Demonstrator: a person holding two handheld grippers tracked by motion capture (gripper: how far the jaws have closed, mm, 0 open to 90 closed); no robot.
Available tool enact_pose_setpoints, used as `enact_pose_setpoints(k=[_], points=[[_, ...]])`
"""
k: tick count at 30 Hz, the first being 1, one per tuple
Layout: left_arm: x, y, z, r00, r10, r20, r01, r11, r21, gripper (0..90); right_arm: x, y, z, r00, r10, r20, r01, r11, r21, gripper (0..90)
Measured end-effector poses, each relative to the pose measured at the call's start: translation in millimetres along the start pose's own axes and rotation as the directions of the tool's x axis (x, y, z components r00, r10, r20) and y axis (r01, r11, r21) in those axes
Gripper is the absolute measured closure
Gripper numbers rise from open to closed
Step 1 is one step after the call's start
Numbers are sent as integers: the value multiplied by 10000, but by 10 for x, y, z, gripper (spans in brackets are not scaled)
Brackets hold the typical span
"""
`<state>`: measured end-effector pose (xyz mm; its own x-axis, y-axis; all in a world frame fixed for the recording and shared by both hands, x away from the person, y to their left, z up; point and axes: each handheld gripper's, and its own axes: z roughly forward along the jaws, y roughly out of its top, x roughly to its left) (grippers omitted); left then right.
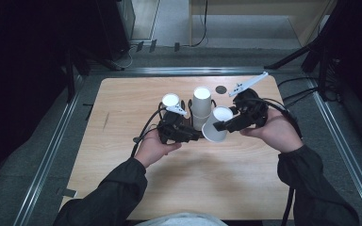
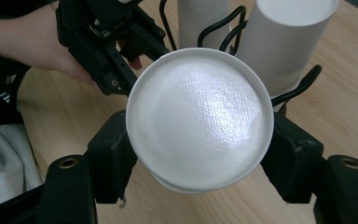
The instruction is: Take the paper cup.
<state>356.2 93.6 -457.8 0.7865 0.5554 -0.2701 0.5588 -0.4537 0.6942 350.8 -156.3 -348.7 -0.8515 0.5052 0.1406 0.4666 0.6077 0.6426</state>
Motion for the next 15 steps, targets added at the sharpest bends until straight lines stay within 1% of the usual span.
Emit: enact_pose_setpoints(k=[1,3,7,9,11,12,14,15], points=[[4,-39,-30,9999,80,73,-80,10000,5,488,31,-43,59,9999,-118,-60,119,9999,51,323],[8,-76,-54,9997,96,202,-97,9999,57,467,71,-94,112,9996,-229,-153,230,9997,78,323],[1,-149,-83,9986,238,470,-250,9994,236,431,110,-217,233,9990,-282,-359,291,9993,232,323],[-1,-193,-99,9971,342,683,-362,9990,273,412,120,-278,297,9983,-294,-495,306,9993,226,323],[-1,-238,-110,9946,375,964,-404,9988,279,405,129,-334,363,9973,-304,-664,321,9992,241,323],[-3,-261,-120,9937,431,1034,-458,9987,236,401,134,-362,399,9969,-323,-720,342,9991,251,324],[-12,-296,-135,9931,569,1030,-589,9981,161,376,142,-412,469,9959,-337,-835,365,9988,323,324],[-12,-311,-143,9919,617,1114,-635,9979,125,365,144,-435,504,9954,-347,-889,376,9988,322,323]])
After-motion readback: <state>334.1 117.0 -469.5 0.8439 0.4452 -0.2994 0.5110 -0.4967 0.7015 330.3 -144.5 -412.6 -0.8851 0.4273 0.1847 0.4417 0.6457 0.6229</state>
